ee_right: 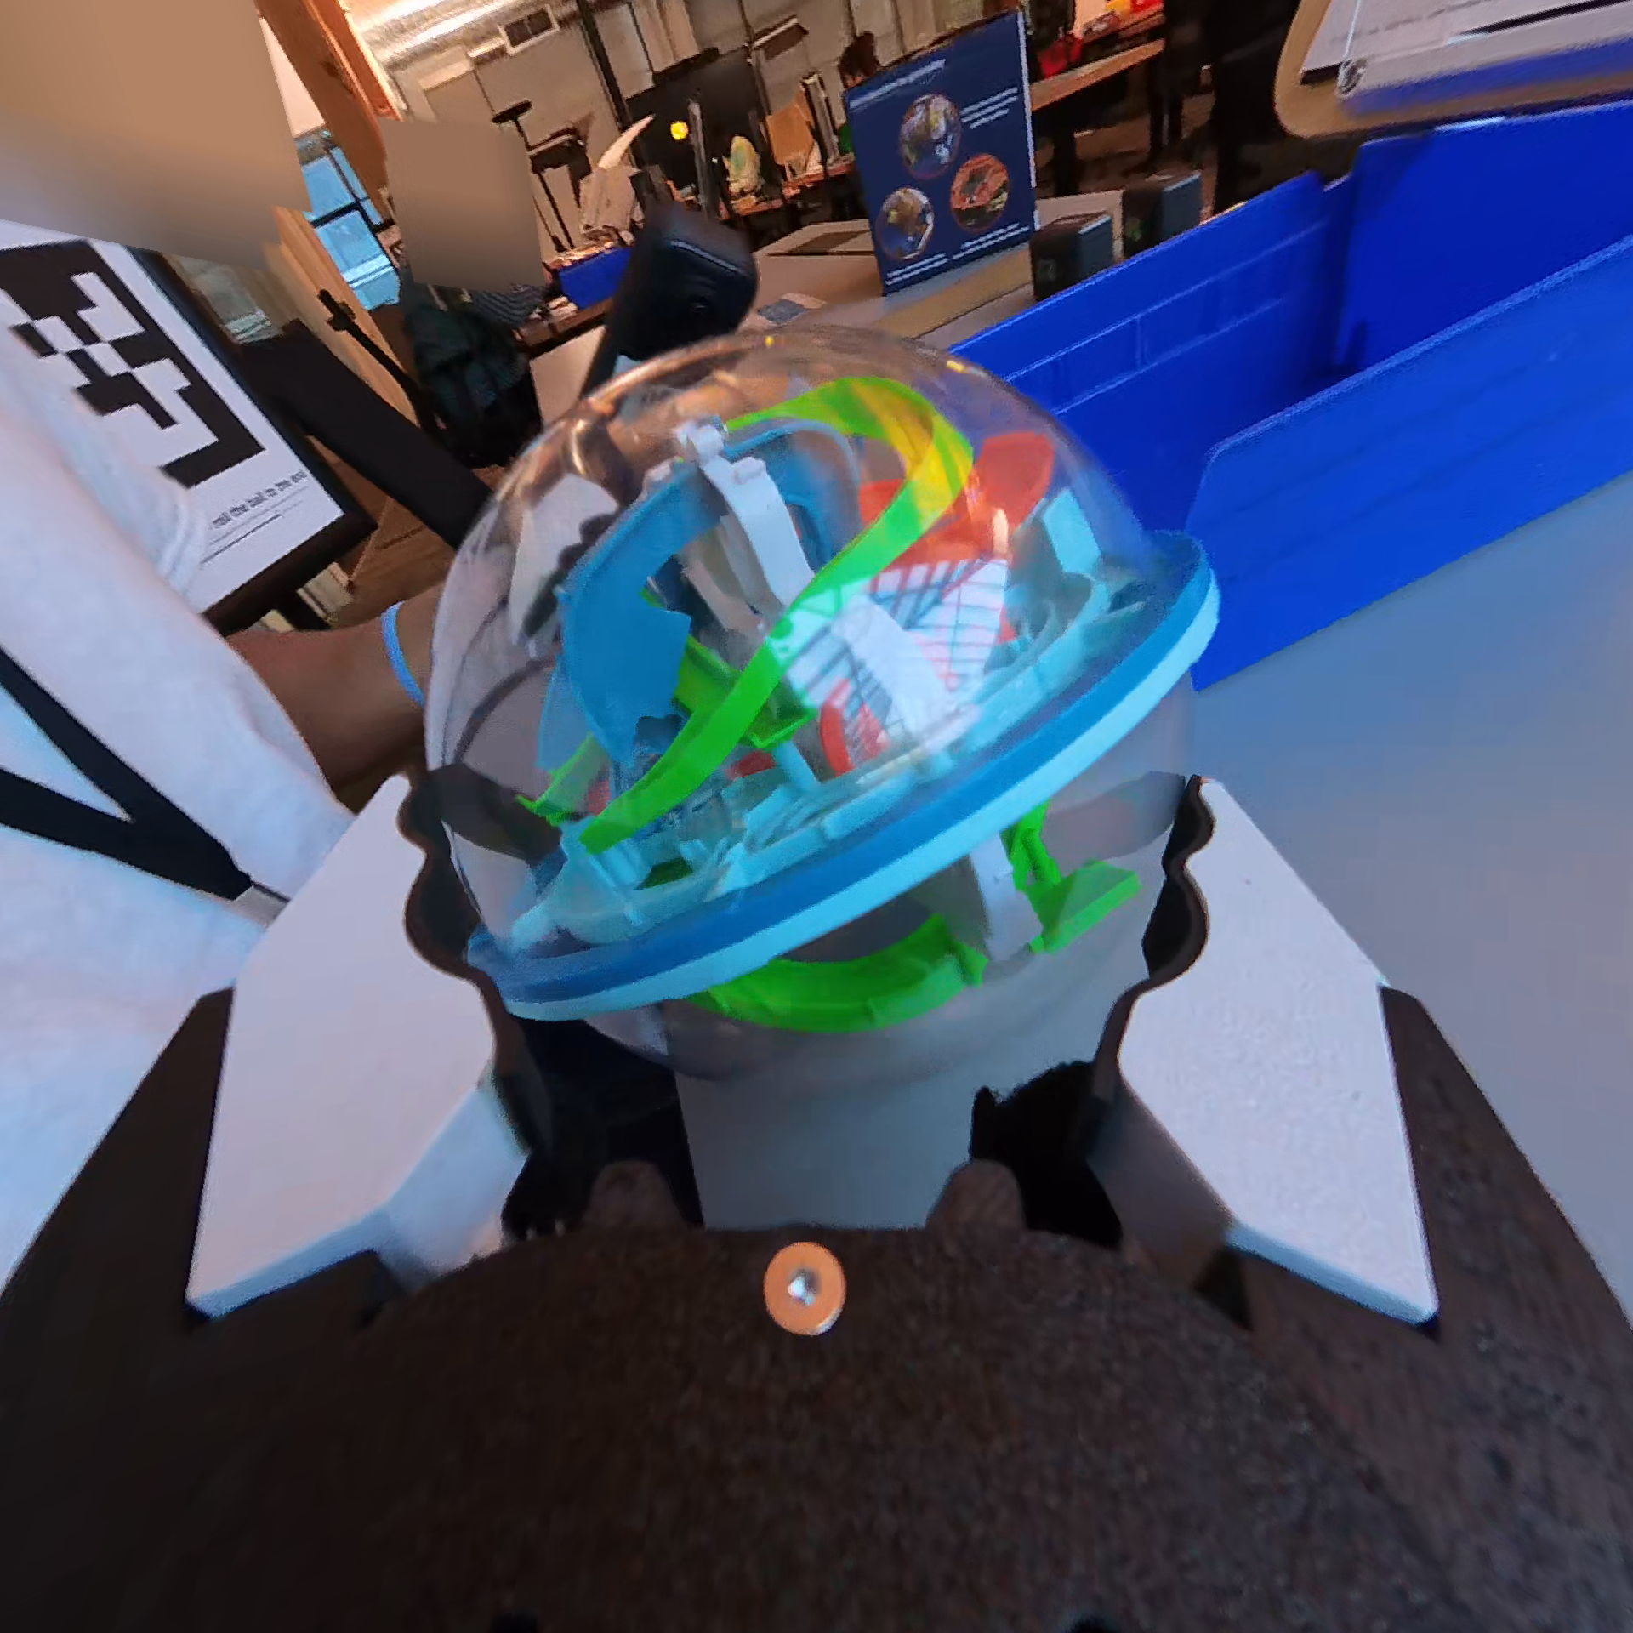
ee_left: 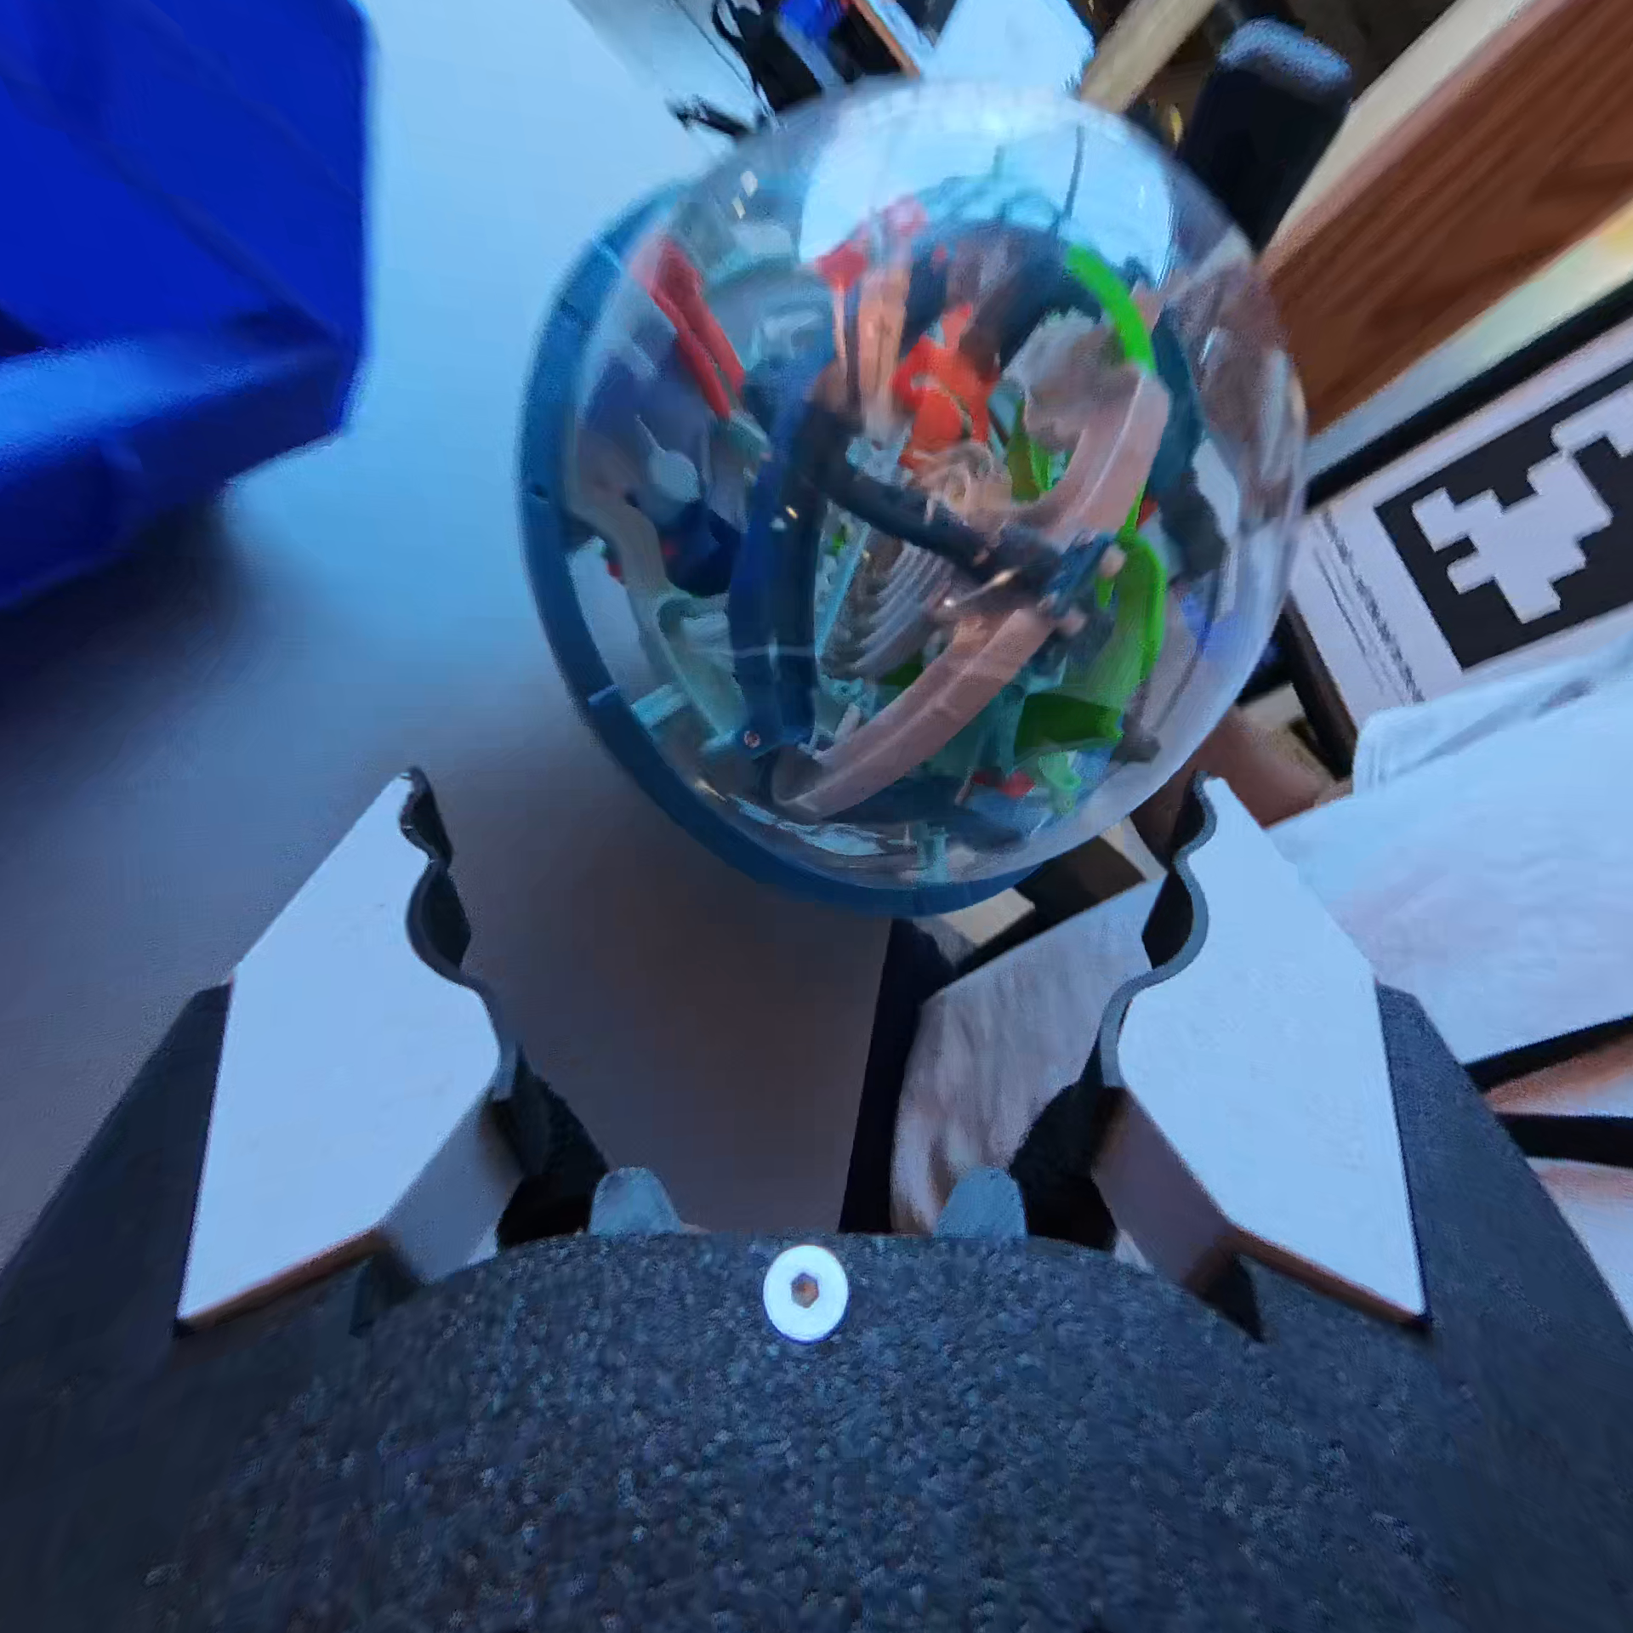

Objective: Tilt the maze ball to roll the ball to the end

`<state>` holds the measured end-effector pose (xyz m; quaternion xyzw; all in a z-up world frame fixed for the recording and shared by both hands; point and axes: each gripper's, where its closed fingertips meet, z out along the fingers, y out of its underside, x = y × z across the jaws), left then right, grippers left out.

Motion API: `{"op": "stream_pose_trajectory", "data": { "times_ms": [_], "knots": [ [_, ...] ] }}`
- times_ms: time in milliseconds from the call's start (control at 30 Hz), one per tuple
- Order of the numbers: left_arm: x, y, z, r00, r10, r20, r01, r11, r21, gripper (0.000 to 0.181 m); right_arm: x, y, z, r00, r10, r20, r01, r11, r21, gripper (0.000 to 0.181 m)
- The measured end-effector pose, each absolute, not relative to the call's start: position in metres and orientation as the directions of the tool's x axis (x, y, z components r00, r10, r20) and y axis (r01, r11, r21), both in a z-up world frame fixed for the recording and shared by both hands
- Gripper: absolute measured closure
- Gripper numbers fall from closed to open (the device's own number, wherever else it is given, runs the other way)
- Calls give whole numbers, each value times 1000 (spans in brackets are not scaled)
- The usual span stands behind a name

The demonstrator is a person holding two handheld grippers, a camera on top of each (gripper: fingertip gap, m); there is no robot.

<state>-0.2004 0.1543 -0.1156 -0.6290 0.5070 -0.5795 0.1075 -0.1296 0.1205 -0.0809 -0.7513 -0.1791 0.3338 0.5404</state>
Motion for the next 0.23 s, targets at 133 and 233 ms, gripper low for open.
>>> {"op": "stream_pose_trajectory", "data": {
  "times_ms": [133,233],
  "knots": [
    [-189,123,-114,-267,-725,635,-559,-420,-715,23,-139,117,-85,698,655,-289,-78,-331,-940,28],
    [-191,122,-115,-272,-705,655,-560,-437,-704,23,-141,117,-84,708,642,-293,-52,-366,-929,27]
  ]
}}
